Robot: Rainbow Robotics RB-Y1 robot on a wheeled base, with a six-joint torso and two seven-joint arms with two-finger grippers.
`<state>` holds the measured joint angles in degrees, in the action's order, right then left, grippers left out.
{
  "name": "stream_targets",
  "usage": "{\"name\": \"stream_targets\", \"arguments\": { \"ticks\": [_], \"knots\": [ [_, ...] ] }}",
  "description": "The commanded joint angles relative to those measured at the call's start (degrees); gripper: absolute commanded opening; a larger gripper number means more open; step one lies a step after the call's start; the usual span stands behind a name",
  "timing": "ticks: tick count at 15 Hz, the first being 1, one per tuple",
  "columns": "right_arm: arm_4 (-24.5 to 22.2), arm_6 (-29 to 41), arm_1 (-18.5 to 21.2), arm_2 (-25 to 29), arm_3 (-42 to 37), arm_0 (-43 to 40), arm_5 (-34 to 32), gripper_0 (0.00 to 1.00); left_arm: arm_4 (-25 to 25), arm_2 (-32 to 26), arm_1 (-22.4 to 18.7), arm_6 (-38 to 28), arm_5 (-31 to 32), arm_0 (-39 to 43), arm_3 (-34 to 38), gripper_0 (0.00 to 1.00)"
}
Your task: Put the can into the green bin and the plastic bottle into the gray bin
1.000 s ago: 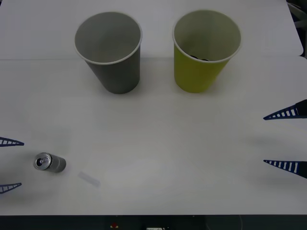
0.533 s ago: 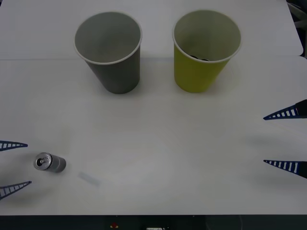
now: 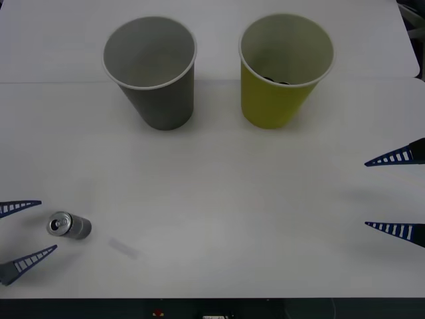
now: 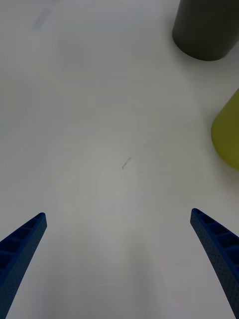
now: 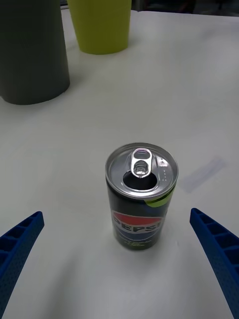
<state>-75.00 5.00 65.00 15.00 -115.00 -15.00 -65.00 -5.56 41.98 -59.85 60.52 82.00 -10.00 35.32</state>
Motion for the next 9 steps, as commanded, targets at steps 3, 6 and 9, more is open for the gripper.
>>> {"name": "stream_targets", "arguments": {
  "ticks": [3, 6, 9],
  "knots": [
    [0.00, 0.00, 0.00, 0.00, 0.00, 0.00, 0.00, 1.00, 1.87, 1.44, 3.60, 0.30, -1.05, -0.63, -1.21, 1.00],
    [0.00, 0.00, 0.00, 0.00, 0.00, 0.00, 0.00, 1.00, 4.59, 3.37, 5.79, 0.30, -2.02, -0.81, -1.74, 1.00],
    [0.00, 0.00, 0.00, 0.00, 0.00, 0.00, 0.00, 1.00, 7.05, 4.69, 7.73, 0.47, -2.90, -0.90, -2.36, 1.00]
  ]
}}
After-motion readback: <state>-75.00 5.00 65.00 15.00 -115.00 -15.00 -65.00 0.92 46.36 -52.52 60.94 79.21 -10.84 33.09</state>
